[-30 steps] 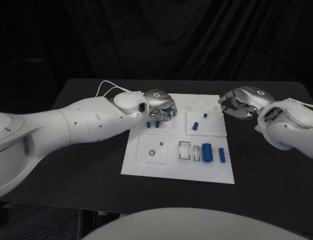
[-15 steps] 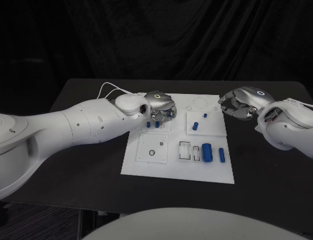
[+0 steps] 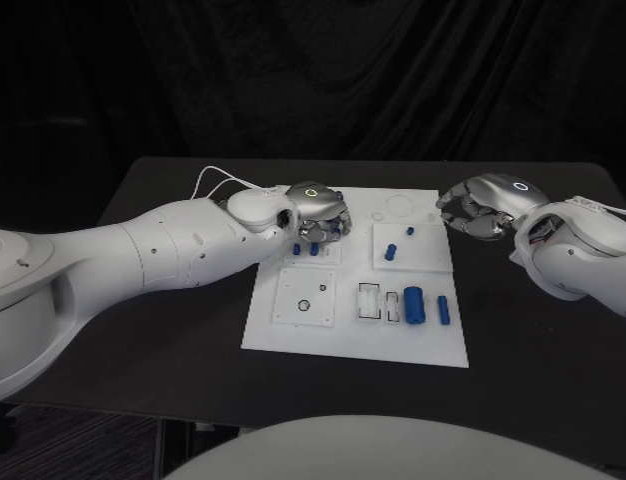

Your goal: Assemble the parts on the task board

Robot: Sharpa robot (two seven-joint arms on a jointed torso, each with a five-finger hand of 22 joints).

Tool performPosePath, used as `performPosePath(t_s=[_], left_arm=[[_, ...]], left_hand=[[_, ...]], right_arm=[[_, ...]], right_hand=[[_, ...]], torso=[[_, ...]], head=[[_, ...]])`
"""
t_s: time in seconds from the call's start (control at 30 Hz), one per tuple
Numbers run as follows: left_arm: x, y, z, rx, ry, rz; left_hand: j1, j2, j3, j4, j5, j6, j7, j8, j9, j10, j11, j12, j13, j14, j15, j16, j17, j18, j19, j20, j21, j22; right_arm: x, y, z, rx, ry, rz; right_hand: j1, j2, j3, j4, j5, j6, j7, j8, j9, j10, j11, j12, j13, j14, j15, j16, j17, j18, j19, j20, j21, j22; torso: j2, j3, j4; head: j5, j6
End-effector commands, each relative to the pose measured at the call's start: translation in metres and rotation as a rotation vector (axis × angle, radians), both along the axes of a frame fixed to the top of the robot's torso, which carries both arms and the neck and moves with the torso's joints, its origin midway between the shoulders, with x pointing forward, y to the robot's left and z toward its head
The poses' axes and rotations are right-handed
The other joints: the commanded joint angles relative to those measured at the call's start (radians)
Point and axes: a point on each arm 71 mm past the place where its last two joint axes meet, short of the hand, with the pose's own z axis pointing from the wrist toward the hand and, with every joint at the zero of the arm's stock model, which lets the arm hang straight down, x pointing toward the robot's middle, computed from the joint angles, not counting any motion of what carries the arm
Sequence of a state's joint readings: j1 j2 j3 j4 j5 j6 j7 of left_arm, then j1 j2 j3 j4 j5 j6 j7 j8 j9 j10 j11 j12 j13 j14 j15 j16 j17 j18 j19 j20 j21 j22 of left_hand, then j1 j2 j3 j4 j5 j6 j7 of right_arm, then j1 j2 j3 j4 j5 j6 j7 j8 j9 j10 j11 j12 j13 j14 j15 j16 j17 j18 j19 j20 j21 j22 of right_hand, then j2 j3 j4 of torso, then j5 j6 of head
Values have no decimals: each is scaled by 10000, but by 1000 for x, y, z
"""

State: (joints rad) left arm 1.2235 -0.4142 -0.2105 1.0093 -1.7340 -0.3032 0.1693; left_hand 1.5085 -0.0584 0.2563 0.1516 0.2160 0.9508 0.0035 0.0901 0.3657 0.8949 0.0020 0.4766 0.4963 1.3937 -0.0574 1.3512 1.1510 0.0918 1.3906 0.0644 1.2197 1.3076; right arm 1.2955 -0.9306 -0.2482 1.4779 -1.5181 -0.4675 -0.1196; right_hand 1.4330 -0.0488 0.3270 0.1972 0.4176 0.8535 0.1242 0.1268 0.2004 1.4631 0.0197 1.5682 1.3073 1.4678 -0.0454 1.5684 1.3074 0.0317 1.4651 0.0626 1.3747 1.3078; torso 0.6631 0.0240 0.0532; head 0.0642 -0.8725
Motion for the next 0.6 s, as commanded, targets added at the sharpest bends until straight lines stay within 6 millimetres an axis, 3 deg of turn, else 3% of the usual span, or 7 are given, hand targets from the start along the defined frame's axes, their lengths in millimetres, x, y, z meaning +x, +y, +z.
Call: performPosePath(t_s=[0.03, 0.23, 0.6], left_arm=[[-1, 2, -2, -89, -76, -64], [-3, 5, 1, -343, -334, -257], [-10, 23, 8, -1001, -1031, -506]], left_hand=[[-58, 4, 2, -45, -266, -46, 38, 5, 35, 85, -35, 81, 53, -29, -48, -38, -37, -171, 14, 8, -30, 1648], [-34, 41, 36, -155, -562, 59, 176, 155, 159, 321, -150, 204, 196, -16, -102, -49, -86, -179, 29, 17, 7, 1656], [51, 39, 85, -286, -551, 458, 360, 535, 398, 584, -151, 233, 295, 3, -120, -81, -175, -192, 76, 2, 90, 1676]], right_arm=[[0, -1, -1, -74, 83, -117], [1, -1, -1, -89, 102, -113], [0, -3, -1, -102, 109, -136]], right_hand=[[-69, -5, 75, 9, 61, 41, -12, -20, -12, 1077, 40, 26, 2635, 1030, 31, 24, 2634, 186, 83, 44, -50, 1934], [-69, -4, 76, 9, 61, 43, -12, -20, -13, 1077, 40, 26, 2635, 1030, 31, 24, 2634, 186, 84, 44, -50, 1934], [-72, -2, 83, 8, 60, 53, -9, -15, -14, 1077, 42, 26, 2635, 1030, 32, 24, 2634, 188, 81, 44, -57, 1932]], torso=[[-3, 0, -1], [-4, 3, 12], [6, 1, 7]], head=[[6, -2], [4, -2], [-22, -2]])
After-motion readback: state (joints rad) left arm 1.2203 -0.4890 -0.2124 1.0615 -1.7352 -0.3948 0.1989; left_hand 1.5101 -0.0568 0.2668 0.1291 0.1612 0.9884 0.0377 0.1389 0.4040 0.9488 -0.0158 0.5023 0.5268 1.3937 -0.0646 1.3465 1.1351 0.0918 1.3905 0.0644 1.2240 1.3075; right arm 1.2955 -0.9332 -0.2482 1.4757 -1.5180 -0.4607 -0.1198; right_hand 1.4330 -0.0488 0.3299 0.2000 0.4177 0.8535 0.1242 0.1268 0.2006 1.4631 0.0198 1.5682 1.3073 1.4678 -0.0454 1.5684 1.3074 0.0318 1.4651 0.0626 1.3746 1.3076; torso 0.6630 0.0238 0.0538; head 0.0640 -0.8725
